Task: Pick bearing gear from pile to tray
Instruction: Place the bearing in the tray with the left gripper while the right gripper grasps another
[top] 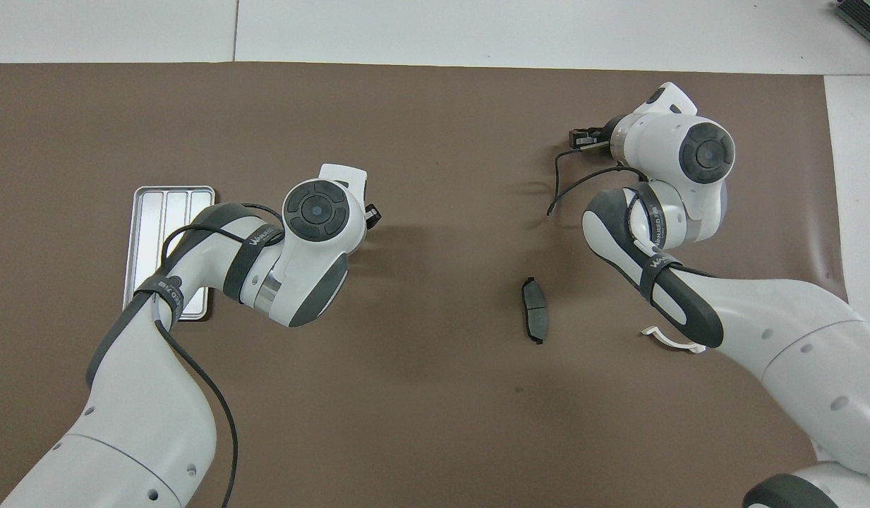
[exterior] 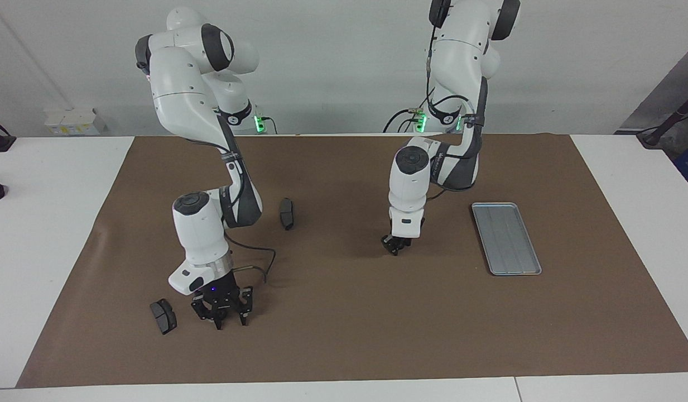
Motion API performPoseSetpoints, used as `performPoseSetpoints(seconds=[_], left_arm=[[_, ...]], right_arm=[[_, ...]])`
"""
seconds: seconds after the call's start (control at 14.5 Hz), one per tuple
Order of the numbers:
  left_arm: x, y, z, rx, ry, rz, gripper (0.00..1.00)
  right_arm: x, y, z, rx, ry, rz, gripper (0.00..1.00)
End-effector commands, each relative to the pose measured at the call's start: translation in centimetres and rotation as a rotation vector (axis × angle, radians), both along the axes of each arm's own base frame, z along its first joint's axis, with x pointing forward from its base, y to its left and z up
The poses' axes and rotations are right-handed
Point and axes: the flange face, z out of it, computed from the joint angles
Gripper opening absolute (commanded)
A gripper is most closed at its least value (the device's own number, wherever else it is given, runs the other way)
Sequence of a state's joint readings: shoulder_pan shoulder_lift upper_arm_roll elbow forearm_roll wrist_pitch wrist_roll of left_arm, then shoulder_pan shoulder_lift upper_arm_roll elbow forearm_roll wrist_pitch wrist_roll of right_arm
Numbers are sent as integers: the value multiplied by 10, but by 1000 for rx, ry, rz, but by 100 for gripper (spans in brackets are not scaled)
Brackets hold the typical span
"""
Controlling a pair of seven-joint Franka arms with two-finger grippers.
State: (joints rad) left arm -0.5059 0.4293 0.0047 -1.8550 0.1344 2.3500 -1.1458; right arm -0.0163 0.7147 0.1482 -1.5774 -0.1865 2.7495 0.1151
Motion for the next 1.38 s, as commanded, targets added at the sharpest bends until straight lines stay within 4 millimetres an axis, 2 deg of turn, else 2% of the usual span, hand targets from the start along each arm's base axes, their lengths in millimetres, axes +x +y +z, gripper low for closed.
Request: performPoseSetpoints(seconds=[0.0,0.14,0.21,0.28,0.41,0.55,0.62,0.69,0.83,0.97,1.1,1.31], left_arm=[[-4,6,8,22,3,9,0],[4,11,18,27,5,17,0],[8,21,33,26,1,17,0],[13,40,54,20,-10,11,0],[21,92,95,10,13,-29,0],[25,143,122,-23,57,-110,0],[27,177,129,-26,82,-144,0],[29,207,130,-28,99,-187,0],[25,260,116,-62,105,-252,0],[7,291,96,-69,94,-295,0],[-14,310,72,-61,73,-323,0],[-31,311,48,-57,72,-336,0]], right_arm=[[-8,-17,-9,-34,77,-14,63],[-8,-20,-9,-39,82,-17,63],[-8,-21,-8,-45,94,-17,63],[-8,-24,-8,-54,112,-20,63],[-9,-26,-9,-95,133,-3,63],[-11,-26,-7,-105,149,-1,63],[-11,-27,-7,-110,156,-3,62],[-12,-28,-8,-111,163,-3,61],[-12,-32,-8,-118,172,-8,59],[-13,-32,-9,-121,178,-8,55],[-15,-34,-12,-127,204,-12,50],[-16,-37,-11,-131,215,-17,44]])
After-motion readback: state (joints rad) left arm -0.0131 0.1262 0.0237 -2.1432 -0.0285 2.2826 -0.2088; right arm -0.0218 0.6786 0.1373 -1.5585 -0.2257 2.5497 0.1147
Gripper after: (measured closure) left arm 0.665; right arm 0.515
